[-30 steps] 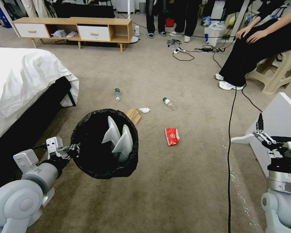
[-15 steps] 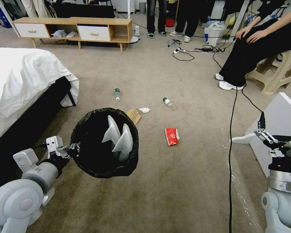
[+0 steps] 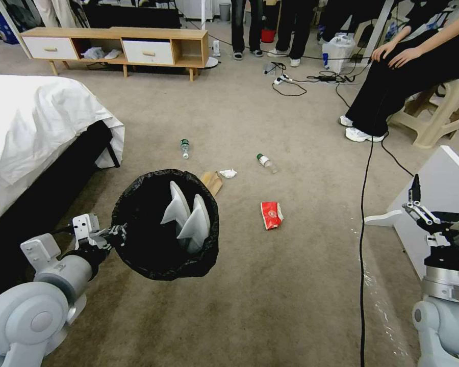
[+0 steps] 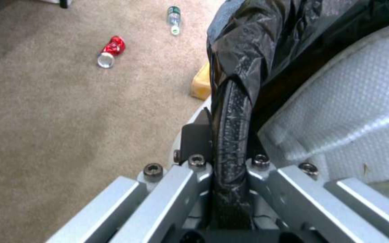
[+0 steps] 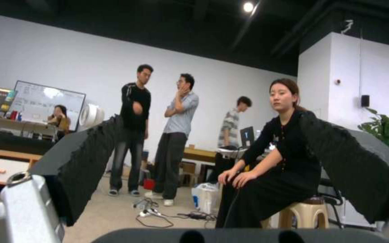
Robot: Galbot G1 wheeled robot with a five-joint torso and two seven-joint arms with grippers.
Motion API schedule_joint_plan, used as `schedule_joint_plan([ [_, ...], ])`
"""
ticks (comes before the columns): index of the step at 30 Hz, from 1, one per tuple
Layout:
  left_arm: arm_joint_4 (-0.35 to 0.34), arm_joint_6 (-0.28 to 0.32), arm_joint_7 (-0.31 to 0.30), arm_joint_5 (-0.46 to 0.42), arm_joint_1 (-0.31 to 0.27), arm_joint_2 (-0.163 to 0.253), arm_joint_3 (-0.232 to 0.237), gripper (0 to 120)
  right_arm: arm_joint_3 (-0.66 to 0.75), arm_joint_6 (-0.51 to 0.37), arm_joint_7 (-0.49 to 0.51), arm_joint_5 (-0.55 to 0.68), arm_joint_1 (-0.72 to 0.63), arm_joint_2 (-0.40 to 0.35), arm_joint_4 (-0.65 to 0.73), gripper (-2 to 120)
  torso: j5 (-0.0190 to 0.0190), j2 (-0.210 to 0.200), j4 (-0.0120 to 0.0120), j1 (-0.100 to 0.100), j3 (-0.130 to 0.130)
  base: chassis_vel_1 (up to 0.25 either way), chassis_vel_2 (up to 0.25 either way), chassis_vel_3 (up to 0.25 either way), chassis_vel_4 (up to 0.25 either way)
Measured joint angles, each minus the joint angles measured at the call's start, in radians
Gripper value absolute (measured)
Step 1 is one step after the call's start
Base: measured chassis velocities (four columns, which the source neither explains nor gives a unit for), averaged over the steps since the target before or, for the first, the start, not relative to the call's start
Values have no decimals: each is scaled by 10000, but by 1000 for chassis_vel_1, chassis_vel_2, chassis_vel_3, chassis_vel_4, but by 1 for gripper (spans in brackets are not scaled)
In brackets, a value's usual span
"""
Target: Pick up the trash bin and place the garbage on the floor into it.
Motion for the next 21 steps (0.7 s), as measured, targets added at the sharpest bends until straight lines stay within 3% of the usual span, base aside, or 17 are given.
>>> schedule_joint_plan([
  [21, 61, 0, -6, -31, -80, -5, 20, 2, -10, -17, 0, -43, 90, 25, -53, 100, 0, 0, 0, 0, 0, -5, 3, 3, -3],
])
